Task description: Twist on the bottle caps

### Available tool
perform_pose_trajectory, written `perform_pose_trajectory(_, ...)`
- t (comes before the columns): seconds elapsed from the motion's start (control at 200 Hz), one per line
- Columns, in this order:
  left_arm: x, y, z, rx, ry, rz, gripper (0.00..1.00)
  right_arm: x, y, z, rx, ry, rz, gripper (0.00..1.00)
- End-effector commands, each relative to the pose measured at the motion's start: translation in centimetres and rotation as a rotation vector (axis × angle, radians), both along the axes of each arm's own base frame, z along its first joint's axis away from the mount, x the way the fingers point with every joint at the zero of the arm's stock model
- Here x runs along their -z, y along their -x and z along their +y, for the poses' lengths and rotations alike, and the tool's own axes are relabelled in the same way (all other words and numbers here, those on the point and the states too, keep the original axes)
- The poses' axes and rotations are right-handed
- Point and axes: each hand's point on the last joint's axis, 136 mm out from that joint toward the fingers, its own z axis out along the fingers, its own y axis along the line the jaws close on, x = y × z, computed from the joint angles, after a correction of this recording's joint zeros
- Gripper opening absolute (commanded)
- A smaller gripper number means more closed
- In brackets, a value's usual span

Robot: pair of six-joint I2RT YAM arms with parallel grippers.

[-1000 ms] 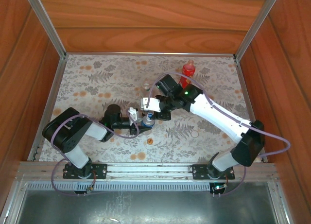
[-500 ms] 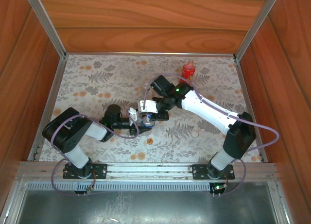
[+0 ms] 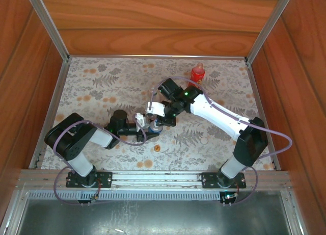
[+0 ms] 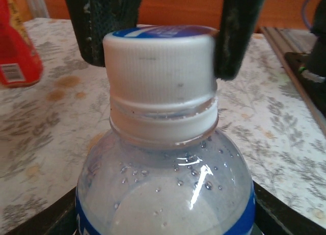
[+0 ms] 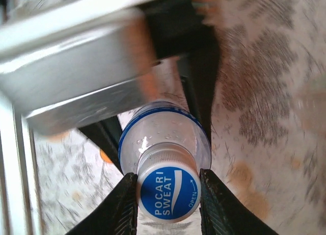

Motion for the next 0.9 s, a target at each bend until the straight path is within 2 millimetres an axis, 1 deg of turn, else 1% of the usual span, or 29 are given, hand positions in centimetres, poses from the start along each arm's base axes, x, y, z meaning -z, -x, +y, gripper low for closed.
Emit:
perform_pose_trajectory(0.0,-0.9,-1.8,-0.2,-0.079,-0.013,-0.084,0.56,1.0,-1.8,0.4,0.529,0.001,0.163,0.04)
perform_pose_trajectory(0.045,-1.1,-2.0,-0.3,-0.092,-0.014,-0.1,0.56,1.1,-2.0,0.0,0.714,0.017,0.222,0.04)
perform_pose_trajectory(0.05,-1.1,-2.0,-0.3,-0.092,-0.014,-0.102,0.56,1.7,-2.0,0.0,0.737,0.036,0.235,0.04)
perform_pose_trajectory(0.06,-1.1,-2.1,-0.3,-0.096,-0.015,-0.104,0.56,2.2,-2.1,-0.1,0.771,0.054,0.25,0.04)
perform_pose_trajectory(0.11,-1.2,-2.2,-0.4,-0.104,-0.017,-0.114,0.56,2.7,-2.1,-0.5,0.919,0.087,0.304,0.03)
perform_pose_trajectory(0.165,-1.3,-2.3,-0.4,-0.107,-0.017,-0.119,0.56,3.0,-2.2,-0.2,0.946,0.077,0.305,0.02)
perform_pose_trajectory(0.245,-1.2,-2.3,-0.3,-0.11,-0.02,-0.118,0.56,2.7,-3.1,-0.3,0.935,0.05,0.226,0.03)
perform_pose_trajectory(0.28,-1.2,-2.2,-0.2,-0.111,-0.022,-0.117,0.56,2.1,-3.2,-0.1,0.887,0.035,0.203,0.07)
perform_pose_trajectory(0.32,-1.1,-2.0,-0.1,-0.108,-0.023,-0.115,0.56,1.2,-3.2,0.5,0.792,0.006,0.169,0.17)
perform_pose_trajectory(0.35,-1.2,-1.9,-0.1,-0.109,-0.022,-0.114,0.56,1.1,-3.0,0.8,0.715,-0.002,0.153,0.26)
perform_pose_trajectory(0.365,-1.2,-1.9,0.0,-0.11,-0.022,-0.113,0.56,-0.2,-2.8,0.9,0.671,-0.037,0.128,0.32)
perform_pose_trajectory(0.395,-1.2,-1.8,0.1,-0.109,-0.021,-0.108,0.56,-1.0,-2.6,1.1,0.585,-0.065,0.093,0.44)
perform_pose_trajectory(0.405,-1.2,-1.8,0.1,-0.109,-0.02,-0.109,0.56,-1.2,-2.5,1.0,0.56,-0.072,0.081,0.47)
perform_pose_trajectory(0.41,-1.2,-1.7,0.1,-0.107,-0.019,-0.109,0.56,-1.4,-2.4,1.0,0.55,-0.079,0.073,0.47)
perform_pose_trajectory(0.415,-1.2,-1.7,0.1,-0.107,-0.019,-0.107,0.56,-1.4,-2.4,1.1,0.536,-0.079,0.065,0.5)
perform_pose_trajectory(0.42,-1.2,-1.7,0.1,-0.107,-0.018,-0.106,0.56,-1.7,-2.4,1.0,0.525,-0.089,0.054,0.5)
perform_pose_trajectory(0.45,-1.3,-1.7,0.1,-0.107,-0.015,-0.098,0.56,-2.1,-2.2,0.7,0.478,-0.101,0.016,0.54)
perform_pose_trajectory(0.5,-1.5,-1.6,0.0,-0.105,-0.005,-0.083,0.56,-3.3,-1.8,0.1,0.401,-0.143,-0.035,0.62)
perform_pose_trajectory(0.535,-1.8,-1.6,0.0,-0.102,0.004,-0.068,0.56,-4.1,-1.4,-0.1,0.363,-0.19,-0.043,0.63)
perform_pose_trajectory(0.63,-2.7,-1.0,-0.4,-0.055,0.042,-0.022,0.56,-6.7,1.0,-0.2,0.209,-0.4,-0.021,0.62)
perform_pose_trajectory(0.66,-3.2,-0.6,-0.6,-0.028,0.059,-0.006,0.56,-7.7,1.7,-0.4,0.153,-0.468,-0.045,0.6)
perform_pose_trajectory(0.74,-4.6,0.6,-1.3,0.062,0.101,0.034,0.56,-9.3,3.2,-1.3,0.027,-0.591,-0.113,0.59)
perform_pose_trajectory(0.819,-5.9,1.2,-1.8,0.098,0.127,0.051,0.56,-10.6,3.9,-2.2,-0.03,-0.658,-0.142,0.58)
perform_pose_trajectory(0.894,-7.0,2.1,-2.4,0.131,0.143,0.031,0.56,-11.9,4.3,-2.7,-0.066,-0.712,-0.122,0.56)
